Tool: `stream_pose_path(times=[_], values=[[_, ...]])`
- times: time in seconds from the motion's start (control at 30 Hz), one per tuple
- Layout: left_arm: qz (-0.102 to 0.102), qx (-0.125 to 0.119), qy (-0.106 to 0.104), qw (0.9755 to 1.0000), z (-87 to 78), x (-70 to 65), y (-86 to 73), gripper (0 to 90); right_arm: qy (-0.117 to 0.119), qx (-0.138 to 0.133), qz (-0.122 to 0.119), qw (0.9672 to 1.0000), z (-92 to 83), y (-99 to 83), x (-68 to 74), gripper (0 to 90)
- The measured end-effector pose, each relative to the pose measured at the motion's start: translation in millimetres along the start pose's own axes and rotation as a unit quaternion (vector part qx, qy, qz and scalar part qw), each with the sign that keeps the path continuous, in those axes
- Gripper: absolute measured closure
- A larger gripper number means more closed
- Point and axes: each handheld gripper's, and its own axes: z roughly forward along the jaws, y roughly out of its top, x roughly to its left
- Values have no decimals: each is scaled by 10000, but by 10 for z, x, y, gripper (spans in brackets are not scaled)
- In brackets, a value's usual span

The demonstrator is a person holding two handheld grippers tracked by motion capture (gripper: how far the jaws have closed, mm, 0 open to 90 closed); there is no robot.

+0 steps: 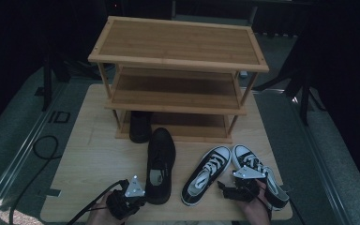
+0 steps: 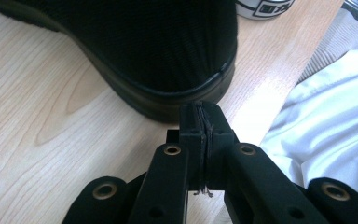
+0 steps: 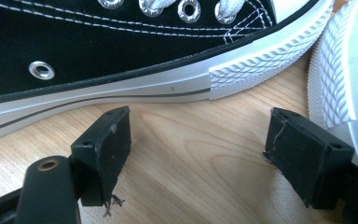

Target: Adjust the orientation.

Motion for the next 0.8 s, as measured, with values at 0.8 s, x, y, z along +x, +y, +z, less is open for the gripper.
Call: stream_pose_path(times=[0.8], values=[[284, 213, -161, 9992, 239, -86, 39, 890, 0, 0, 0, 10000, 0, 0, 0, 221]])
